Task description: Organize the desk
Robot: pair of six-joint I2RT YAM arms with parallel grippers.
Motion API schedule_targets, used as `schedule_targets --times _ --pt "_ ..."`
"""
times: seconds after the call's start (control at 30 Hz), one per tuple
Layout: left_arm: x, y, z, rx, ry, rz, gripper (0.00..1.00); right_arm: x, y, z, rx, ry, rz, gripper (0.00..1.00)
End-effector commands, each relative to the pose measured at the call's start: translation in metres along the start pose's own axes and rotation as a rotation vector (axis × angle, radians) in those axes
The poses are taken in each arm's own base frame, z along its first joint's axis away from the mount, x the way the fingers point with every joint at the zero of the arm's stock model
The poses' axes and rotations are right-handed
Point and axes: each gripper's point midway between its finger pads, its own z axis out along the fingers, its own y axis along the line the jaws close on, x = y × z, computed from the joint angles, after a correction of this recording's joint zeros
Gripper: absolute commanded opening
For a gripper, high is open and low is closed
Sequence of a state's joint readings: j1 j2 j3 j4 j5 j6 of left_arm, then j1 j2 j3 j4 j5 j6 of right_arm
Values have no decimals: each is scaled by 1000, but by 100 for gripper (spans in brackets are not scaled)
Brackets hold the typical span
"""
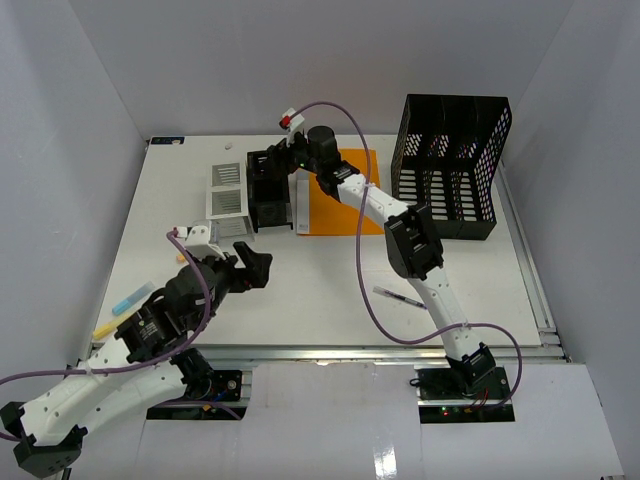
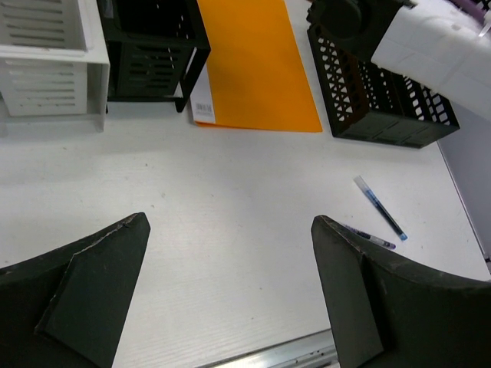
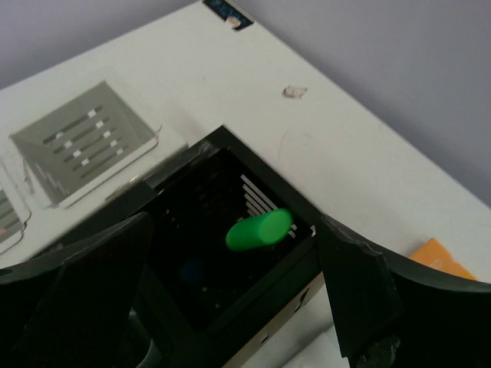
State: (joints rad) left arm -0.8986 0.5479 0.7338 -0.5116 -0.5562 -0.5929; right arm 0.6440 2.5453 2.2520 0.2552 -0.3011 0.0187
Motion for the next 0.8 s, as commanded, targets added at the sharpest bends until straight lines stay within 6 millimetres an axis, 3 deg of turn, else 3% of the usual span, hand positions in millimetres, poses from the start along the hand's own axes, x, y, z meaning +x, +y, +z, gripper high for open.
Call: schedule_targets --times 0.0,0.03,0.1,0.13,0.2,0.23,0.27,0.4,0.57,0.67,0.77 --pt "30 -9 5 43 110 -22 98 -81 22 -29 -57 -80 -122 96" --pt "32 -9 6 41 118 -22 98 -93 25 -37 -73 -80 -146 98" --pt "39 -15 5 70 151 -24 98 -116 44 -72 -215 -61 -200 97" --pt "41 -16 5 77 158 -29 98 -103 47 -85 -278 -20 -178 97" --pt "46 -19 3 96 177 -47 98 -124 60 -122 -361 -31 -165 96" --pt "47 -21 2 111 184 -58 98 -125 67 -146 -428 -25 -147 95" --pt "48 -22 2 115 184 -66 98 -124 66 -155 -456 -21 -135 95" --pt "60 -34 4 165 243 -80 98 -85 86 -243 -502 72 -42 96" --pt "77 -41 15 163 342 -2 98 -20 105 -328 -433 193 -13 96" --pt "91 -53 25 219 435 106 96 -15 105 -372 -376 162 -93 96" --pt "116 -82 29 388 578 179 88 -1 92 -401 -276 170 -116 96"
